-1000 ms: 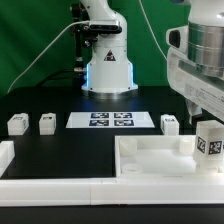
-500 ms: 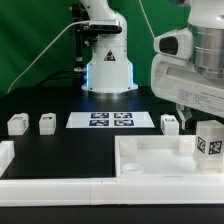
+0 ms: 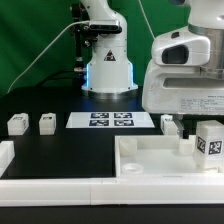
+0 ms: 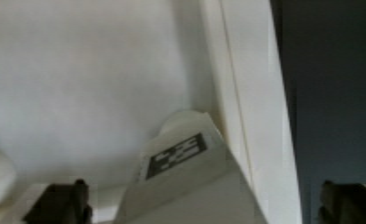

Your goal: Assemble one leg

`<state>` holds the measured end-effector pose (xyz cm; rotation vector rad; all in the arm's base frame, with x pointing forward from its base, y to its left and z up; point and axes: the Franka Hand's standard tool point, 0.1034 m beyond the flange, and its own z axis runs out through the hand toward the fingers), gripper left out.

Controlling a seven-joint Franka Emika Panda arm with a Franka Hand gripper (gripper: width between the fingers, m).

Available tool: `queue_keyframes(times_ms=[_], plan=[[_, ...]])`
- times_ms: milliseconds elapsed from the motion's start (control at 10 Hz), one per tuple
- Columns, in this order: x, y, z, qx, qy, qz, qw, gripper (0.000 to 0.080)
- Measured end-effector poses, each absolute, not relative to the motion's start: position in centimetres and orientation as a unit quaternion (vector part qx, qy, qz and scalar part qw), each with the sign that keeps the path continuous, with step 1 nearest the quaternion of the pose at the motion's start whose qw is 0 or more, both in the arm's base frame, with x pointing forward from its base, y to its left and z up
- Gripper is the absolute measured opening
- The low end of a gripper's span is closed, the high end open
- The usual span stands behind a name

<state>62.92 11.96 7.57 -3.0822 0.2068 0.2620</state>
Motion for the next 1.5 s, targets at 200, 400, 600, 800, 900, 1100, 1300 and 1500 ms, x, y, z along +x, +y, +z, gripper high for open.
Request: queue_keyframes(times_ms=[200,400,600,800,900,1100,1300,1500], plan=[[62.95,11.77,7.55,-0.995,-0.048,0.082,0.030,0.0649],[63.00,11.74,7.55,-0.988,-0.127,0.078,0.036,0.0649],[63.00,11.74,7.55,-0.988,-0.126,0.078,0.036,0.0537],[63.00,11.74,7.54,-0.988,-0.126,0.078,0.036,0.0400],[63.00,11.74,7.54,-0.988,-0.126,0.078,0.036,0.0400],[63.00,11.73,7.54,-0.988,-0.126,0.078,0.036,0.0291],[62.99,11.74,7.53,-0.990,-0.108,0.079,0.035,0.0291],[62.99,11.77,7.53,-0.993,-0.081,0.079,0.033,0.0291]])
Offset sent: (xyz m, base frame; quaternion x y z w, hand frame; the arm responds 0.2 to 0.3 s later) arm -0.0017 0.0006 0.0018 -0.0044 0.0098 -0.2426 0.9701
